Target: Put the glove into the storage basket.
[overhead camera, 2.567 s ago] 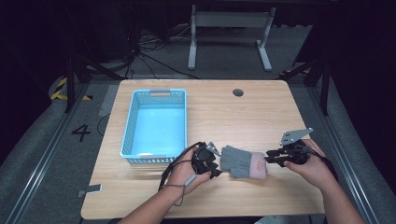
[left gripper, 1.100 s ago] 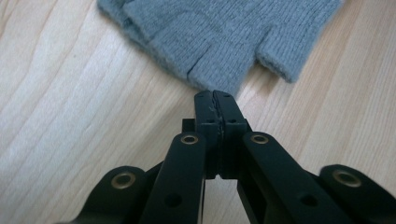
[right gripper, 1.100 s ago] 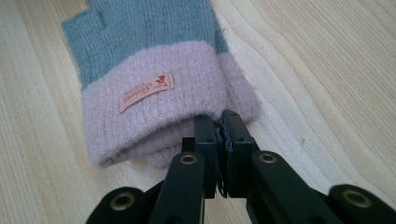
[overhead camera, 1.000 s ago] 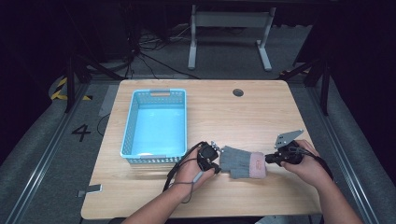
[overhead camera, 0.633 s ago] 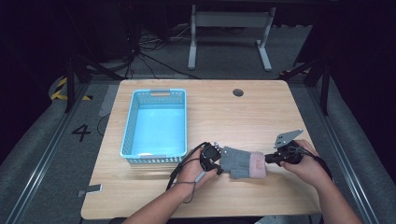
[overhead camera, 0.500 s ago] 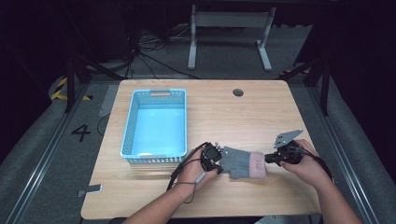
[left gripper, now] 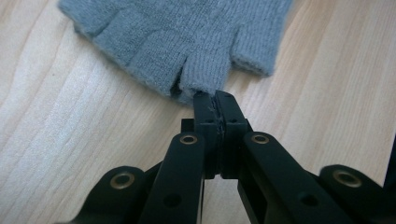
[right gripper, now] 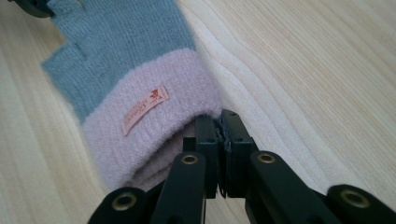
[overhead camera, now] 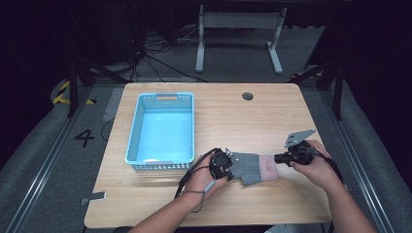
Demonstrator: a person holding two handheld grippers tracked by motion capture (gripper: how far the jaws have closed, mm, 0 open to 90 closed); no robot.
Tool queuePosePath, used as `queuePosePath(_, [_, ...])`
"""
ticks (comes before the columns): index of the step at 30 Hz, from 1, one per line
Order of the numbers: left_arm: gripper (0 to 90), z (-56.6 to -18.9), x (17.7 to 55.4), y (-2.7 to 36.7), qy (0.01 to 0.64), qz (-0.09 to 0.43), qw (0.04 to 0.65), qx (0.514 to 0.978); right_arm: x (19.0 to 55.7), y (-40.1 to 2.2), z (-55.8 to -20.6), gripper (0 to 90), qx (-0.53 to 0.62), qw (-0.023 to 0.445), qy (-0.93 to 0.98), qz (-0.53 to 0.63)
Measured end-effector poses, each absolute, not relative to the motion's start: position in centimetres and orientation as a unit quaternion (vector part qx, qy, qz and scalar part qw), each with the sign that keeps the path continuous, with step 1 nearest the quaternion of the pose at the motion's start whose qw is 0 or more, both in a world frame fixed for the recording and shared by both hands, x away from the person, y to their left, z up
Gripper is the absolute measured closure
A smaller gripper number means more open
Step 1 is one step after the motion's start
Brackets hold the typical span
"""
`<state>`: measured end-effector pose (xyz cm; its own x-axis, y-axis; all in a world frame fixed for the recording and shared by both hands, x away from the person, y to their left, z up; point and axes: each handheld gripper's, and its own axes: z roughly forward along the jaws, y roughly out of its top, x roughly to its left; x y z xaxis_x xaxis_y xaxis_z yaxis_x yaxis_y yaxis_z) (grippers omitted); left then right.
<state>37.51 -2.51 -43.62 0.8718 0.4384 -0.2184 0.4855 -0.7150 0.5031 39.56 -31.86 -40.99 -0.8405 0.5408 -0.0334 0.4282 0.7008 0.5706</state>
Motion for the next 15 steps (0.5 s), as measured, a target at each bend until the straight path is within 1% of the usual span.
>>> queuePosePath(2, [88.8, -43.9, 37.6, -2.6, 0.254, -0.06, 0.288, 0.921, 39.9, -31.9, -41.5, 86.9, 0.27, 0.095, 0.916, 0.281])
queuePosePath(3, [86.8, -44.0, 37.6, -2.6, 0.253, -0.061, 0.289, 0.921, 40.1, -32.0, -41.7, 83.8, 0.272, 0.093, 0.916, 0.281])
queuePosePath(5, [79.3, -43.8, 37.4, -2.5, 0.251, -0.063, 0.291, 0.921, 40.2, -32.3, -42.0, 77.5, 0.276, 0.101, 0.914, 0.281])
queuePosePath(7, [68.5, -43.1, 37.1, -2.3, 0.249, -0.052, 0.295, 0.921, 40.1, -32.8, -41.9, 74.6, 0.281, 0.102, 0.91, 0.286])
queuePosePath(9, [63.9, -42.2, 36.9, -2.3, 0.245, -0.038, 0.304, 0.92, 39.8, -33.5, -41.5, 72.0, 0.287, 0.108, 0.907, 0.29])
queuePosePath(12, [51.9, -41.1, 37.0, -2.6, 0.246, -0.022, 0.329, 0.912, 39.4, -34.7, -40.5, 67.2, 0.301, 0.121, 0.897, 0.298])
queuePosePath(15, [45.4, -40.0, 37.7, -3.2, 0.246, -0.004, 0.343, 0.907, 39.2, -35.3, -40.0, 65.8, 0.309, 0.121, 0.89, 0.311])
